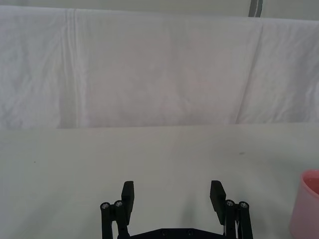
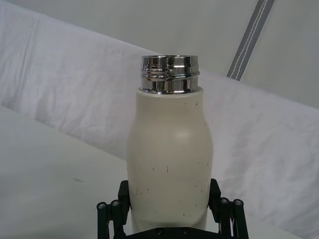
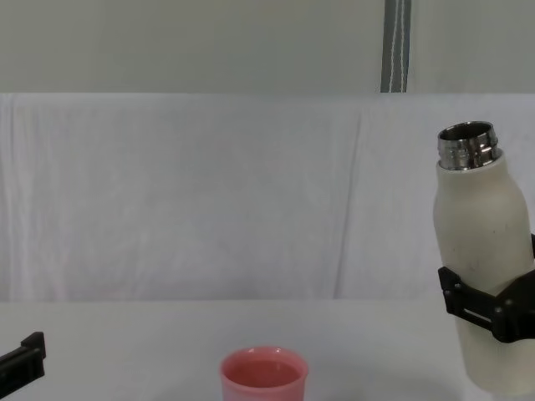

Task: Grasp the thermos with one hand and pour water into the cup lid.

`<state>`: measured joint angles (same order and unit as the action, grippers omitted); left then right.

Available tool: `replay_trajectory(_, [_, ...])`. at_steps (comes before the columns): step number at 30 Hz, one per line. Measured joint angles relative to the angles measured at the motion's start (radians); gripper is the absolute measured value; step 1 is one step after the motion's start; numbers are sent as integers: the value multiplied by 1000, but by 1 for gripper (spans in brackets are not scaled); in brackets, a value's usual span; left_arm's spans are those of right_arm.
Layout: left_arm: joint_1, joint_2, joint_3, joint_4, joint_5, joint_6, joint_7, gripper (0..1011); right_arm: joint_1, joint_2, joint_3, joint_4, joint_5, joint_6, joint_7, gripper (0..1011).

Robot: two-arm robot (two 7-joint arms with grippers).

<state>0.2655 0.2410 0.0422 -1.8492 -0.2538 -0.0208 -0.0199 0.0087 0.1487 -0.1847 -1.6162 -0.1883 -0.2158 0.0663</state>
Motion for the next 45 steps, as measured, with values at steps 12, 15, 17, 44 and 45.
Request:
replay_trajectory(12, [0, 0, 0, 0, 0, 0, 0, 1001, 1, 3, -3, -1, -4, 1, 1, 950])
replay_trajectory(15, [0, 0, 0, 0, 0, 0, 0, 1001, 1, 3, -3, -1, -4, 2, 1, 950])
replay_trajectory(17, [0, 0, 0, 0, 0, 0, 0, 1001, 1, 4, -3, -1, -5, 2, 1, 950])
replay_trajectory(44, [0, 0, 0, 0, 0, 0, 0, 1001, 0, -6, 13, -3, 17, 7, 15, 950])
replay_trajectory(45, [0, 0, 0, 0, 0, 0, 0, 1001, 0, -7, 14, -3, 20, 8, 16, 950])
